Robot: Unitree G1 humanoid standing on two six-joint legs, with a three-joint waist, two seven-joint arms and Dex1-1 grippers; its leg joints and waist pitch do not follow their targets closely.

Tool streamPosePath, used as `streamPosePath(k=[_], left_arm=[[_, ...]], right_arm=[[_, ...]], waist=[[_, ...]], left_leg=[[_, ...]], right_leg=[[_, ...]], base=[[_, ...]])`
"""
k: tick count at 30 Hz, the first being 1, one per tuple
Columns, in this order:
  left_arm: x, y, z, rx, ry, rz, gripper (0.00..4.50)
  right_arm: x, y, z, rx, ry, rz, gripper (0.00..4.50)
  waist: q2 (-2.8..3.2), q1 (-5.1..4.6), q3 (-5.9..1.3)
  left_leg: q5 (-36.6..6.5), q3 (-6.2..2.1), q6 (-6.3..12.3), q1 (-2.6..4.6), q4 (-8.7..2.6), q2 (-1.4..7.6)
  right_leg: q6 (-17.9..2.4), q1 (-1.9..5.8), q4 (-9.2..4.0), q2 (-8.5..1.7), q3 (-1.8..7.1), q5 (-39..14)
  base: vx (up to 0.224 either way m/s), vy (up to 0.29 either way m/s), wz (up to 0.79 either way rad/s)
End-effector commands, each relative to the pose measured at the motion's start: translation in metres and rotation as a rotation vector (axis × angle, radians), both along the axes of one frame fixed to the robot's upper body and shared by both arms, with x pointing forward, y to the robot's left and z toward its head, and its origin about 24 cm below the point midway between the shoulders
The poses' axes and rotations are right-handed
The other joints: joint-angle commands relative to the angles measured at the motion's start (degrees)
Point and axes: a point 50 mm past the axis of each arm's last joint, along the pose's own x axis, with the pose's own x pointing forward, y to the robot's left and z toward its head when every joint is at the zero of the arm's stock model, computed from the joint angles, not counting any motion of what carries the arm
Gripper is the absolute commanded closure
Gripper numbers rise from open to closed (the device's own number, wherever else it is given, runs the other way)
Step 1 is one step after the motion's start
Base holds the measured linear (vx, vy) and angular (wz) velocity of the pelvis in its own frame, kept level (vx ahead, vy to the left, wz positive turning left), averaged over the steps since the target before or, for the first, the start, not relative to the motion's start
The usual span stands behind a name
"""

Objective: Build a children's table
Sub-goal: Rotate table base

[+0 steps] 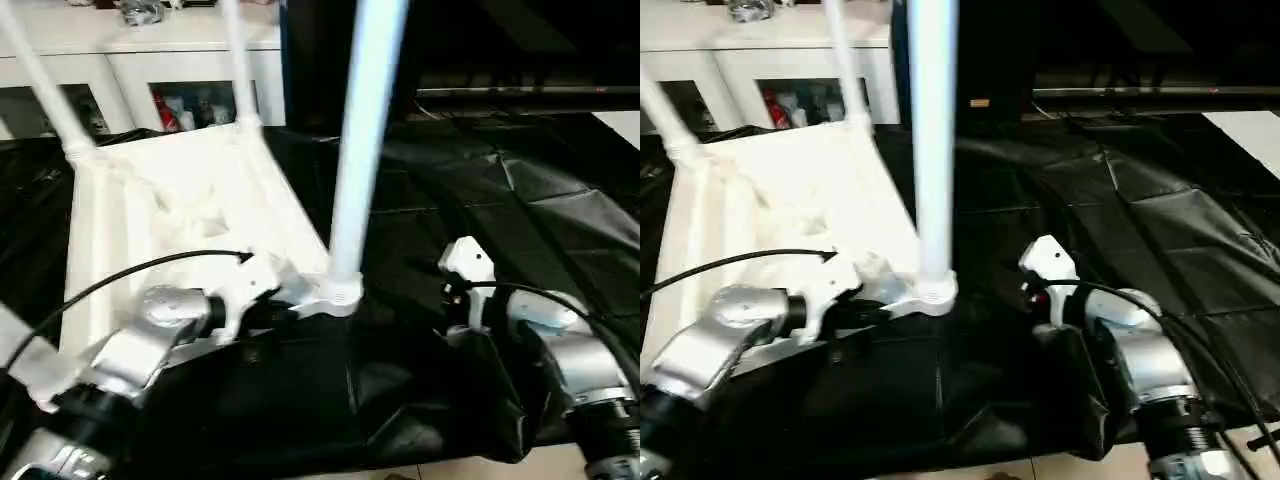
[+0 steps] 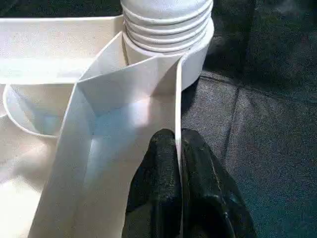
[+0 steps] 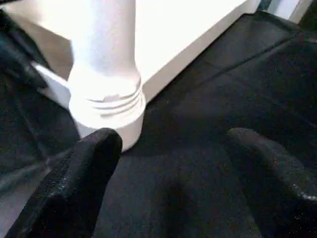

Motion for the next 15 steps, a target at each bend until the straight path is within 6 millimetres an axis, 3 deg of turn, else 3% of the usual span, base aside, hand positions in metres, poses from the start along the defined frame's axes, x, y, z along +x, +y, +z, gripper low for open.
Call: streamPosePath(k=[1,3,4,8,9,15], left_arm=[[-0.003,-0.009,0.005,-0.084,-0.032,-0.040,4.47],[-0.001,-0.013,0.005,-0.093,-0.035,-0.038,4.47],[-0.001,-0.013,0.005,-0.092,-0.032,-0.030,4.05],[0.001,-0.011,0.004,-0.091,-0.019,-0.002,3.87],[0.002,-0.010,0.003,-0.078,-0.028,0.002,3.58],[-0.001,-0.001,-0.003,-0.038,-0.008,0.010,3.51]], right_arm=[[0.006,0.004,0.005,-0.003,-0.027,-0.002,0.63],[0.008,0.008,0.005,0.002,-0.028,0.004,0.63],[0.008,0.009,0.006,0.005,-0.030,0.006,0.63],[0.008,0.011,0.007,0.010,-0.035,0.009,0.63],[0.008,0.011,0.007,0.012,-0.035,0.010,0.63],[0.009,0.012,0.007,0.015,-0.037,0.016,0.63]], waist=[[-0.76,0.65,-3.33],[-0.73,0.85,-3.50],[-0.76,0.88,-3.48],[-0.43,1.54,-3.60],[-0.45,1.65,-3.53],[-0.80,1.72,-3.33]], left_leg=[[-15.0,-0.43,1.71,0.14,-3.77,1.00],[-13.1,-0.27,2.13,0.19,-3.64,1.03],[-13.0,-0.21,2.31,0.20,-3.60,1.01],[-12.5,-0.15,2.21,0.26,-3.54,1.08],[-13.3,-0.20,1.94,0.30,-3.68,1.13],[-15.4,-0.31,1.03,0.40,-3.92,1.10]], right_leg=[[-8.6,2.55,-5.45,-3.14,2.37,-20.7],[-10.1,2.73,-4.94,-3.04,2.46,-15.8],[-10.3,2.72,-4.93,-3.05,2.51,-15.3],[-10.8,2.80,-4.83,-3.10,2.49,-14.3],[-10.6,2.79,-4.86,-3.07,2.46,-14.6],[-9.2,2.82,-5.20,-3.21,2.49,-17.6]], base=[[0.000,0.000,0.00],[0.000,0.000,0.00],[0.000,0.000,0.00],[0.000,0.000,0.00],[0.000,0.000,0.00],[0.000,0.000,0.00]])
